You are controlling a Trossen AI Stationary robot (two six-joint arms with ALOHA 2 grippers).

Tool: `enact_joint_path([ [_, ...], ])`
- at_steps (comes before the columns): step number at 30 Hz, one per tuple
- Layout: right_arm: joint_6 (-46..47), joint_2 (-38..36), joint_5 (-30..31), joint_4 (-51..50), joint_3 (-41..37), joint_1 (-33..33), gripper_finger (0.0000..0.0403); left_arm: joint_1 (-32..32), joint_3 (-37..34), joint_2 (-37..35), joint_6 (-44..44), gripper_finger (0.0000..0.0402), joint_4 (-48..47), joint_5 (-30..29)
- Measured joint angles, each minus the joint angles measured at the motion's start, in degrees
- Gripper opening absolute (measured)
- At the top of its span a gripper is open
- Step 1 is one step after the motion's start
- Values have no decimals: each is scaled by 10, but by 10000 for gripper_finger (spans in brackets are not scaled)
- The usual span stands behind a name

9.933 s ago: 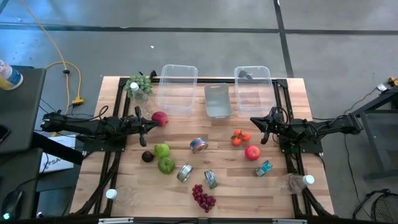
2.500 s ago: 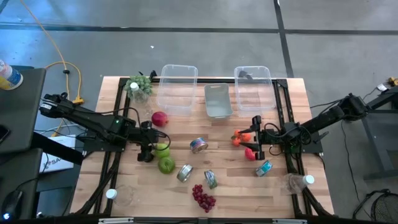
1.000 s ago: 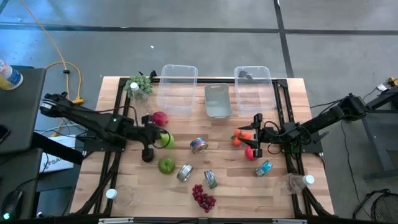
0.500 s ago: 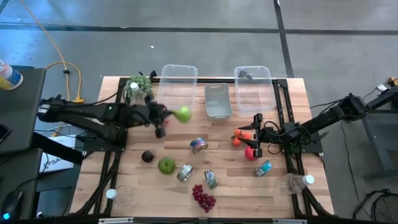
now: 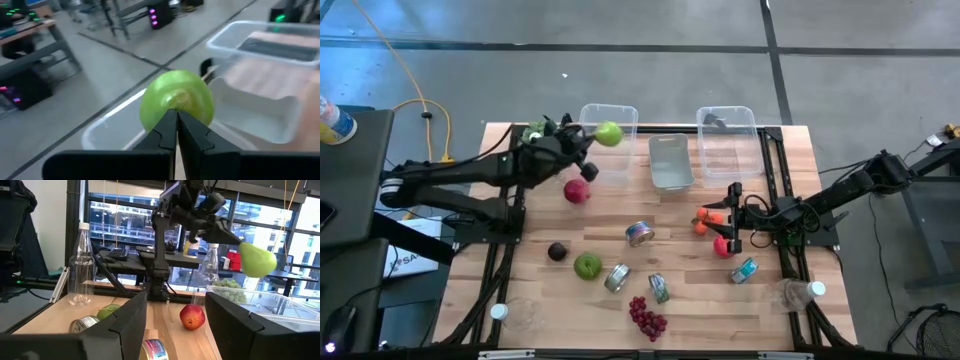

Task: Pick & Place Food Item
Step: Put the pear into the left transparent bin, then put the bottom right plastic bottle into the right transparent bin

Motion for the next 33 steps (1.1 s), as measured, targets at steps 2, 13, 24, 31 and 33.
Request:
enact_joint_path([
  [2, 0, 0, 0, -2, 0, 0, 193, 12, 0, 7, 17, 5, 1, -2],
  [13, 0, 0, 0, -10, 0, 0, 193, 2, 0, 23, 53, 121, 18, -2],
  [24, -17, 0, 0, -14, 0, 0, 193, -71, 0, 21, 36, 177, 48, -8],
  [31, -30, 0, -2, -17, 0, 0, 193, -153, 0, 20, 57, 177, 44, -11],
  [33, -29, 0, -2, -24, 0, 0, 193, -178, -1, 19, 47, 177, 45, -11],
])
